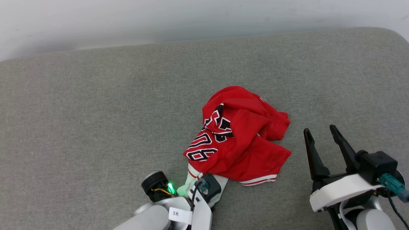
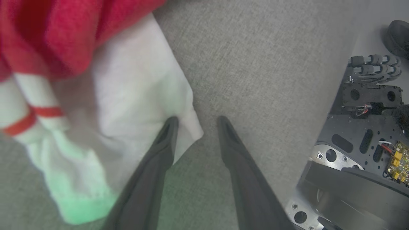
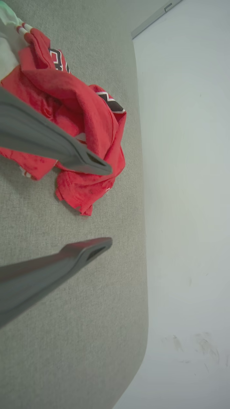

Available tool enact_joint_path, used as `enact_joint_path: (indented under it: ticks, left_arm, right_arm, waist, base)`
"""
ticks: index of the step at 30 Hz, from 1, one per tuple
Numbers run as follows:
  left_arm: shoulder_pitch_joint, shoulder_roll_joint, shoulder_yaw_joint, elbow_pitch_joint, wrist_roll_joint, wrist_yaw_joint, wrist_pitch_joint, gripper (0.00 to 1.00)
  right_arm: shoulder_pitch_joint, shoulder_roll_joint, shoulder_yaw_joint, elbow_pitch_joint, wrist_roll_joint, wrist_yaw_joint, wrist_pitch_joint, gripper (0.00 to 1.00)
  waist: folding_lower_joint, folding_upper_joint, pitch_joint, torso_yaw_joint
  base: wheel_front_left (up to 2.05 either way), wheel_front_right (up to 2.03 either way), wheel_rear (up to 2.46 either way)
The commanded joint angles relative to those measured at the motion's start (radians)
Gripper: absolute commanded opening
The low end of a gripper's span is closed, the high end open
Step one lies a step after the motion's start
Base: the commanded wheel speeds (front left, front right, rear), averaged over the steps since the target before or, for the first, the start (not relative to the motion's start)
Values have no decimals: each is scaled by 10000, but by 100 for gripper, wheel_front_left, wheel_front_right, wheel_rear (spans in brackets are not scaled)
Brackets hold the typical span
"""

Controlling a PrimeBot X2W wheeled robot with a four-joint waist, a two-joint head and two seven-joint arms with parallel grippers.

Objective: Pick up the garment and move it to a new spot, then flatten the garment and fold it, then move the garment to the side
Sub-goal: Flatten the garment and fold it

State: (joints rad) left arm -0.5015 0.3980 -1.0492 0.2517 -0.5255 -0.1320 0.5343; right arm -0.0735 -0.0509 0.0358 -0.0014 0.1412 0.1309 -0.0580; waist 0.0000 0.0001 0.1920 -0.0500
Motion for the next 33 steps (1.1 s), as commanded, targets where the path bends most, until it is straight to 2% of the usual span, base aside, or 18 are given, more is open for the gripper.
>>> enact_joint_path:
  ticks: [1, 4, 10, 14, 19, 24, 28, 31, 33]
  left_arm:
    - [111, 104, -92, 473, -7, 31, 51, 0]
    - [-4, -67, 32, 681, 65, 141, -375, 0]
    - [-101, 117, 829, 36, 255, 933, -1866, 0]
    - [12, 767, 1433, -860, 381, 1642, -2314, 0]
    - [406, 1906, 2238, -2152, 485, 2741, -2328, 0]
    - [1488, 3018, 3209, -3151, -23, 4025, -2075, 0]
    - [2838, 3466, 4016, -3199, -873, 4974, -2287, 0]
    - [3850, 3358, 4476, -2742, -1677, 5268, -2704, 0]
    - [4314, 3120, 4685, -2375, -2162, 5215, -3029, 0]
  right_arm:
    - [-112, 10, 2, 35, 54, -3, -65, 100]
    - [-141, 10, -9, 80, 67, -3, -62, 100]
    - [148, 11, -183, 230, 140, -3, -11, 100]
    - [246, 8, -257, 241, 218, -3, -1, 100]
    - [391, 8, -355, 202, 267, -3, 35, 100]
    - [478, 10, -422, 119, 260, -3, 90, 100]
    - [536, 8, -469, 59, 252, -5, 103, 100]
    - [549, 10, -512, 24, 219, -5, 143, 100]
    - [533, 10, -563, -19, 163, -3, 186, 100]
  waist:
    - [0, -1, 13, 18]
    - [0, -1, -18, 55]
    - [0, -1, -456, 283]
    - [0, -1, -706, 481]
    - [0, -1, -904, 691]
    - [0, -1, -976, 799]
    - [0, -1, -977, 809]
    - [0, -1, -981, 781]
    - [0, -1, -974, 755]
  base:
    - [0, 0, 0]
    - [0, 0, 0]
    - [0, 0, 0]
    - [0, 0, 0]
    - [0, 0, 0]
    - [0, 0, 0]
    - [0, 0, 0]
    - [0, 0, 0]
    - [0, 0, 0]
